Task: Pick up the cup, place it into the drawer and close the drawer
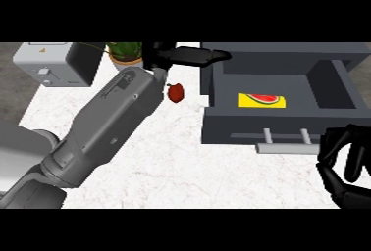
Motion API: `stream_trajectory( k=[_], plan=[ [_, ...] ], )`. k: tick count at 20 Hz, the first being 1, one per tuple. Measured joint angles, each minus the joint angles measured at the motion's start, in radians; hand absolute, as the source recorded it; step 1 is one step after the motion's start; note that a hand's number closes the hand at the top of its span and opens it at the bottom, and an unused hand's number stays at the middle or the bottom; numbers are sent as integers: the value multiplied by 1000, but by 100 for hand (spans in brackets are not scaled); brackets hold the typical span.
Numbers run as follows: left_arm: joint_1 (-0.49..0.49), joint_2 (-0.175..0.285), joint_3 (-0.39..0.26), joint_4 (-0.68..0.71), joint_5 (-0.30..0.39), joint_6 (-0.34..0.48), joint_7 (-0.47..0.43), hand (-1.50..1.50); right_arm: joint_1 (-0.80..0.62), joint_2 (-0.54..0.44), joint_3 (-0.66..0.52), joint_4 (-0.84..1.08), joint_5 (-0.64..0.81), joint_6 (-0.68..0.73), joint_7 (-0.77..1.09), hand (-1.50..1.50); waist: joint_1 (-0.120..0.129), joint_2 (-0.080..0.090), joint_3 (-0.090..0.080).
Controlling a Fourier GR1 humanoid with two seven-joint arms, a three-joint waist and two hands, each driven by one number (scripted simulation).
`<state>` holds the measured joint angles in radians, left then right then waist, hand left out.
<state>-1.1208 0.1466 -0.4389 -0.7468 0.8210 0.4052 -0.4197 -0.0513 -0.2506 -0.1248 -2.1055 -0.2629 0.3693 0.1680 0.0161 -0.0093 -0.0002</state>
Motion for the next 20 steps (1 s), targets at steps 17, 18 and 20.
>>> stream_trajectory(
  k=[17, 18, 20],
  plan=[
    [593, 326, 71, -618, 34, -56, 97, -150, -2, -48, 168, 127, 462, 1, -118, 150, 17, 5, 0],
    [614, 338, 78, -635, 38, -63, 101, -150, -10, -70, 175, 138, 497, 7, -139, 150, 16, 5, 0],
    [660, 352, 88, -655, 39, -88, 85, -150, -25, -92, 213, 182, 598, -9, -183, 150, 18, 7, 0]
  ],
)
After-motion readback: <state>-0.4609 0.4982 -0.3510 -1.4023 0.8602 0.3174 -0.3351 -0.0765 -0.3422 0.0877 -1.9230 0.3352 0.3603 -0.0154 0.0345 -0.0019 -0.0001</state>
